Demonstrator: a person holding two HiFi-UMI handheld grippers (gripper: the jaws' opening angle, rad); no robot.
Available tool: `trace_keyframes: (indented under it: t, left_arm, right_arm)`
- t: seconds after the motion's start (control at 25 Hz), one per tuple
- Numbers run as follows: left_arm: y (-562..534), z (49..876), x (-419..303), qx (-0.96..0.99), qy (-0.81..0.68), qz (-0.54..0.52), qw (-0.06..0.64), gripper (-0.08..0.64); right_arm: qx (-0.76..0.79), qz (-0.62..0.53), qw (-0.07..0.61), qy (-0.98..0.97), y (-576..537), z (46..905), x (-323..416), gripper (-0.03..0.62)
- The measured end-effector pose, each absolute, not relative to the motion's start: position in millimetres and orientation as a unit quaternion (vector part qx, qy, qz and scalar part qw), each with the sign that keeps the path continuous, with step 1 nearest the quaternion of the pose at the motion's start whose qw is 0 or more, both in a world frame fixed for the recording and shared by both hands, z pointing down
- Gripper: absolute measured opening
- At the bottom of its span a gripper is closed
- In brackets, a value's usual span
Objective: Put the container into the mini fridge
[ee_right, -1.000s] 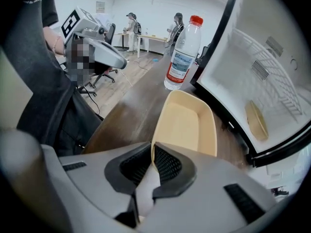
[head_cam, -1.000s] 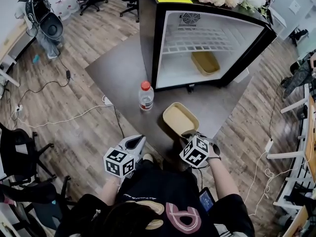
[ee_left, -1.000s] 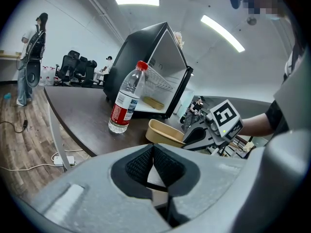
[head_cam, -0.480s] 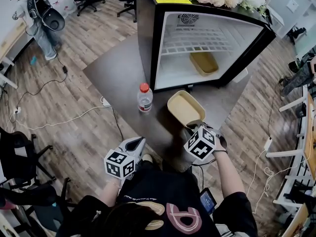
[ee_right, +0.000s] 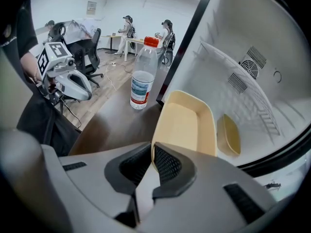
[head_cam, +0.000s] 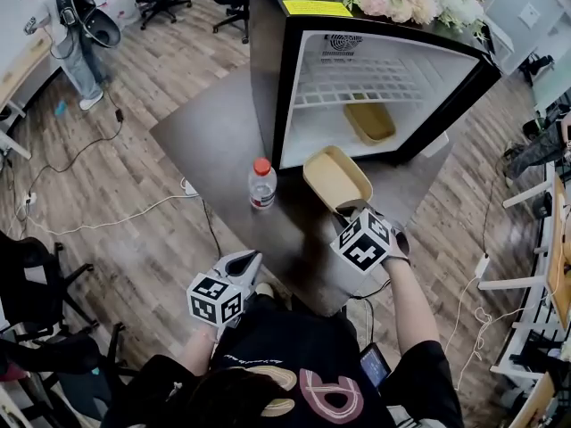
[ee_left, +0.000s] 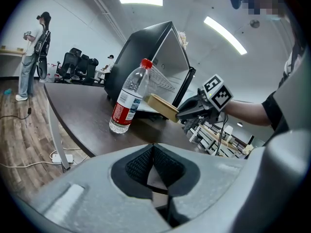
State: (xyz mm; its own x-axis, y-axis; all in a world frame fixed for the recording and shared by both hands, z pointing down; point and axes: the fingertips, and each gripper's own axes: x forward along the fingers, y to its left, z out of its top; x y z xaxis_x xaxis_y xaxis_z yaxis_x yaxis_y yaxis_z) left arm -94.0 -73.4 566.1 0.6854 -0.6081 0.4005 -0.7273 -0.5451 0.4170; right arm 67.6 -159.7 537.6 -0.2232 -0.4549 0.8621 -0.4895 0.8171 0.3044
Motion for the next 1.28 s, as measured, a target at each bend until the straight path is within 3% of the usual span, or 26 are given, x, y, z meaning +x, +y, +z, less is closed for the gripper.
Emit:
trace_keyframes:
  t: [1.28]
  left_arm:
    - [-109.4,571.0,-108.8,0.849,-0.426,0.104,0.294,0.009]
  right_arm:
    - [0.308,0.048,0.543,-0.780,-260.1,537.6,56.0,0.028]
